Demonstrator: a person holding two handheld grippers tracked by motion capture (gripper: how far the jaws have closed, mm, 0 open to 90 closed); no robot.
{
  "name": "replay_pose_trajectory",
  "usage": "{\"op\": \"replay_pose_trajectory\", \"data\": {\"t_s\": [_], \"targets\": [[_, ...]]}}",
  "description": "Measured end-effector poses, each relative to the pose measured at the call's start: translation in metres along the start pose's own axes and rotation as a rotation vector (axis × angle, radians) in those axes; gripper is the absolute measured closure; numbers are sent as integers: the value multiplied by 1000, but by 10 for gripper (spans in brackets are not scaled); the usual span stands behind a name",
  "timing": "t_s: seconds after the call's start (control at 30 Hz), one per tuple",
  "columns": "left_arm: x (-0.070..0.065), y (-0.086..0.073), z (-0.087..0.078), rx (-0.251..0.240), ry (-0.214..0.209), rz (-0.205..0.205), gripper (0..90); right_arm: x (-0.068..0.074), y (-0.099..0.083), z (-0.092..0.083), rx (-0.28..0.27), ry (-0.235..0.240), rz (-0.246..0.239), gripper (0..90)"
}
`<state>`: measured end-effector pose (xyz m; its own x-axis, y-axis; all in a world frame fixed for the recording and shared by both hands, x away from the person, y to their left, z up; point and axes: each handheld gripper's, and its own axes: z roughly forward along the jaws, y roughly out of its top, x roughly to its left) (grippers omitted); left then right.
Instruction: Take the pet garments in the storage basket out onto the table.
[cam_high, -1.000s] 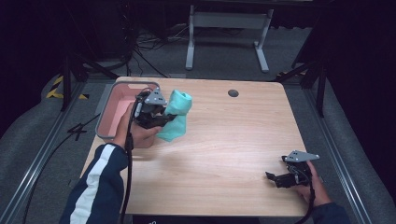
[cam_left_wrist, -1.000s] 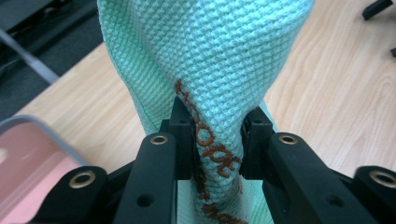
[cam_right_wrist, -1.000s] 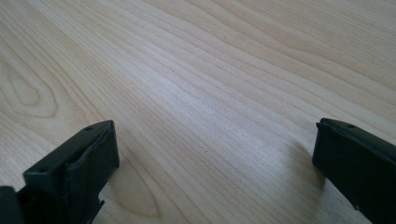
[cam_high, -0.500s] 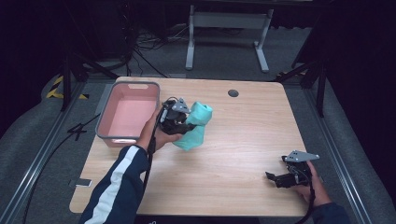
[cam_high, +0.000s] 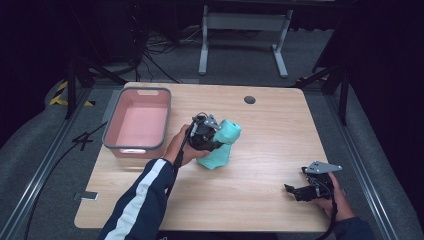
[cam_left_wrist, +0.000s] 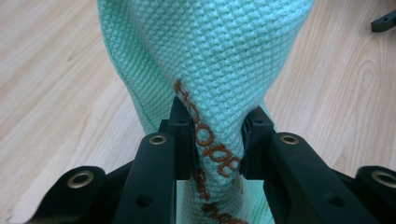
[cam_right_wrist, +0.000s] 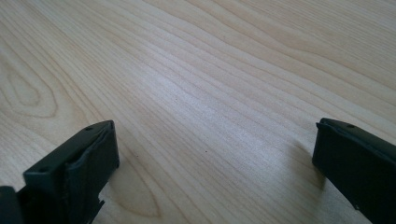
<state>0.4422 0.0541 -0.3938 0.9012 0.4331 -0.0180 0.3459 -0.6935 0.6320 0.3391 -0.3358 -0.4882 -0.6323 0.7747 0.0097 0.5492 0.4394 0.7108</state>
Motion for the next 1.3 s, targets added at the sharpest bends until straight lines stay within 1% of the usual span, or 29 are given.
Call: {"op": "replay_pose_trajectory", "data": {"t_s": [0.03, 0.1, 0.13, 0.2, 0.27, 0.33, 0.37, 0.47, 0.5, 0.53, 0.57, 0.63, 0.7, 0.73, 0.77, 0.8, 0.83, 0.87, 0.9, 0.97, 1.0, 1.03, 1.07, 1.1, 1.17, 1.23, 1.3], "targets": [[-1, 0, 3, 3, -5, -6, 711, 0, 0, 0, 0, 0, 0, 7], [-1, -1, 9, 9, -6, -2, 711, 0, 0, 0, 0, 0, 0, 7], [-1, -1, 12, 8, -15, -9, 709, 0, 0, 0, 1, -1, -1, 7], [-1, -2, 18, 25, -13, -10, 701, 0, 0, 0, 0, 0, 0, 7], [0, -3, 23, 37, -19, -17, 692, 0, 0, 0, 0, 0, 0, 8], [0, -4, 28, 41, -19, -25, 686, 0, 0, 0, 0, 0, 0, 7], [1, -4, 31, 50, -18, -22, 679, 0, 0, 0, 0, 0, 0, 7], [1, -5, 38, 57, -30, -33, 662, 0, 0, 0, 0, 0, -1, 7], [1, -5, 41, 61, -27, -30, 651, 0, 0, 0, 0, 0, -1, 7], [0, -5, 43, 68, -25, -43, 620, 0, 0, 0, 0, 0, -1, 8], [0, -6, 45, 59, -23, -53, 583, 0, 0, 0, 1, -1, -2, 8], [1, -6, 48, 73, -18, -68, 484, 0, 0, 0, 0, 0, -1, 8], [0, -7, 49, 62, -7, -79, 405, 0, 0, 0, 0, 0, -1, 8], [0, -6, 49, 57, -8, -91, 363, 0, 0, 0, 0, 0, -1, 7], [0, -6, 47, 49, -1, -102, 312, 0, 0, 0, 0, 0, 0, 8], [0, -6, 45, 45, 4, -100, 288, 0, 0, 0, 1, -1, -2, 7], [0, -6, 45, 45, 4, -100, 282, 0, 0, 0, 1, -1, -2, 7], [0, -6, 40, 22, 2, -98, 282, 0, 0, 0, 1, -1, -2, 8], [0, -6, 37, 9, 0, -97, 253, 0, 0, 0, 1, 0, -2, 8], [-2, -4, 28, -9, 17, -70, 246, 0, 0, 0, 1, -1, -2, 7], [-2, -4, 25, -21, 7, -70, 238, 0, 0, 0, 0, 0, 0, 8], [-4, -4, 22, -27, 6, -66, 238, 0, 0, 0, 1, -1, -2, 8], [-5, -3, 19, -22, 17, -49, 236, 0, 0, 0, 0, 0, 0, 8], [-7, -3, 17, -24, 20, -43, 235, 0, 0, 0, 0, 0, 0, 8], [-8, -3, 13, -16, 11, -18, 226, 0, 0, 0, 0, 0, 0, 8], [-10, -3, 11, -8, 17, 1, 229, 0, 0, 0, 1, -1, -2, 7], [-10, -3, 9, -6, 27, 9, 237, 0, 0, 0, 0, 0, 0, 7]]}}
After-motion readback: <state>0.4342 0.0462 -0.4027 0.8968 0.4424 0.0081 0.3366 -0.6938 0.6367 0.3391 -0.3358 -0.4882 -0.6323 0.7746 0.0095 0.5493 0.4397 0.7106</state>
